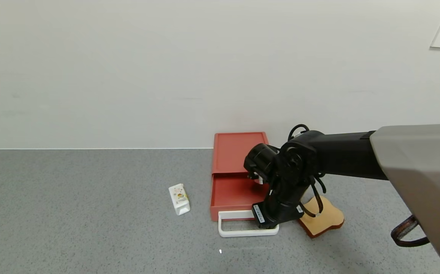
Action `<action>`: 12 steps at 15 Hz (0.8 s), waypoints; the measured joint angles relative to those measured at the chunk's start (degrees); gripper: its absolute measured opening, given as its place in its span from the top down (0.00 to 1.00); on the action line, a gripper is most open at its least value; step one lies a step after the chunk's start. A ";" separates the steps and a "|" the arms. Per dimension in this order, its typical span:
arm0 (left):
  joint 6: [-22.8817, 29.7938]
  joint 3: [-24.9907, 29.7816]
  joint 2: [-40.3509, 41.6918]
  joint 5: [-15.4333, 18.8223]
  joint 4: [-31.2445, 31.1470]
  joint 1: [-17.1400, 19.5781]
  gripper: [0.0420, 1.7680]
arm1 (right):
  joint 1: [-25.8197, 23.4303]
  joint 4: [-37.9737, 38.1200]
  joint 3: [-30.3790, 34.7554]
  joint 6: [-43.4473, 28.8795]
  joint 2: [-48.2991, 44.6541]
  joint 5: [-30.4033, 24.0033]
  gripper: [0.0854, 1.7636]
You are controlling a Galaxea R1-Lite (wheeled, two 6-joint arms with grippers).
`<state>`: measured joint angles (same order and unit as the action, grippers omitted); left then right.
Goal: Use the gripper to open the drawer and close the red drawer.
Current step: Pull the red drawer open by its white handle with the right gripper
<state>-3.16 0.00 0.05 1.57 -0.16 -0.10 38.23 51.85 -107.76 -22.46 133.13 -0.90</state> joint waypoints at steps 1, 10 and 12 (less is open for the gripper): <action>0.00 0.00 0.00 -0.01 -0.02 0.00 0.03 | 0.13 0.00 0.84 0.00 -0.45 -0.22 0.98; 0.00 0.00 0.00 -0.01 -0.02 0.00 0.03 | 1.29 -0.37 4.57 -0.69 -2.51 -1.35 0.98; 0.00 0.00 0.00 0.00 -0.02 0.00 0.03 | 1.54 -0.41 5.10 -0.78 -2.68 -1.40 0.98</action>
<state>-3.16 0.00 0.05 1.57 -0.18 -0.10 39.77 51.43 -102.67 -23.24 130.45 -2.30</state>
